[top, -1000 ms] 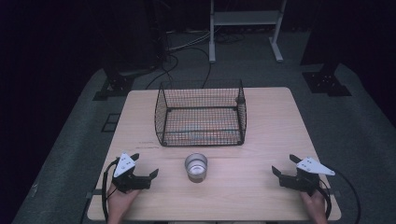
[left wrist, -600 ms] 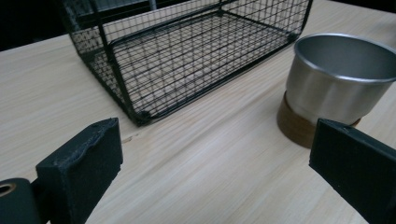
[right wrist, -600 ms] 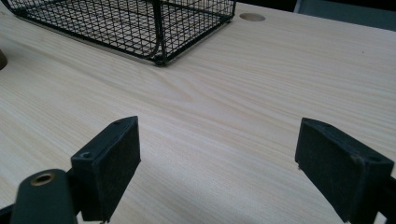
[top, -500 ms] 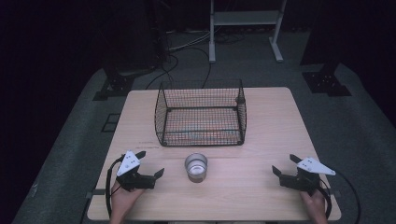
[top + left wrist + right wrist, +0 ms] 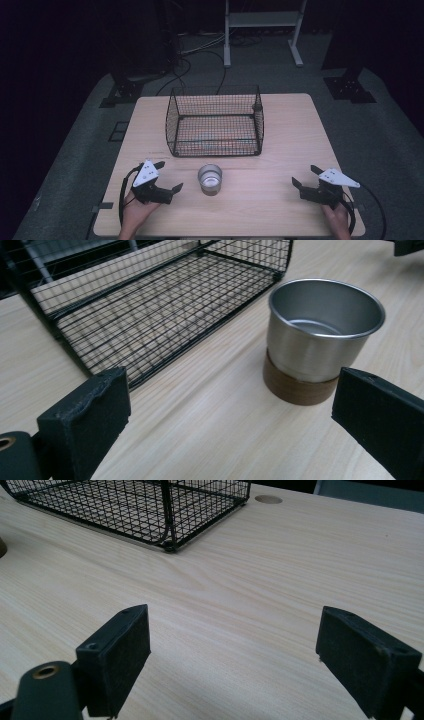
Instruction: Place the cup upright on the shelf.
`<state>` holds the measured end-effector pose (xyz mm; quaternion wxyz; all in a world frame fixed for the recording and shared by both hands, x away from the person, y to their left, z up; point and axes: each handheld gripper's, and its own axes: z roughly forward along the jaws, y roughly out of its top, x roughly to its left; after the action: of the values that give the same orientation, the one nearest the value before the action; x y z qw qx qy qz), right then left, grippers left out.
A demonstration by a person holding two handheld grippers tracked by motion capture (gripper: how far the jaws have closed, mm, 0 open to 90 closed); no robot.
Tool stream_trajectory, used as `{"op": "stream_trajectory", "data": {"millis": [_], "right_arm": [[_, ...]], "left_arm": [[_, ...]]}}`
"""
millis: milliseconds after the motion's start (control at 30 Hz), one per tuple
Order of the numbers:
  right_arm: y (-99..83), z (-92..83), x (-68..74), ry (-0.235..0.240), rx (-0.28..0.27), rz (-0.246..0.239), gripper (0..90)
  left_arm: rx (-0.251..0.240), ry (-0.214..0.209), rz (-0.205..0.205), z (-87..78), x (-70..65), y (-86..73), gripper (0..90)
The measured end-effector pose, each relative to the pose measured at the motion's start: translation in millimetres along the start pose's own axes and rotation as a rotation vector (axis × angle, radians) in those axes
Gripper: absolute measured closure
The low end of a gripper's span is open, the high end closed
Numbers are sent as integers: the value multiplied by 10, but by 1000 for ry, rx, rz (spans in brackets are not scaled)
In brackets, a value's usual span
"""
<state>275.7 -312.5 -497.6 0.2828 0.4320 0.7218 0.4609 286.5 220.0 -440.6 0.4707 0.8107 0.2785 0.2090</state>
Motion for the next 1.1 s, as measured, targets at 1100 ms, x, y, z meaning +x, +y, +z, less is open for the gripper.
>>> {"op": "stream_trajectory", "data": {"millis": [1100], "right_arm": [[0,-1,-5,13,-4,6,134]], "left_arm": [[47,-221,125,405,-317,456,13]]}}
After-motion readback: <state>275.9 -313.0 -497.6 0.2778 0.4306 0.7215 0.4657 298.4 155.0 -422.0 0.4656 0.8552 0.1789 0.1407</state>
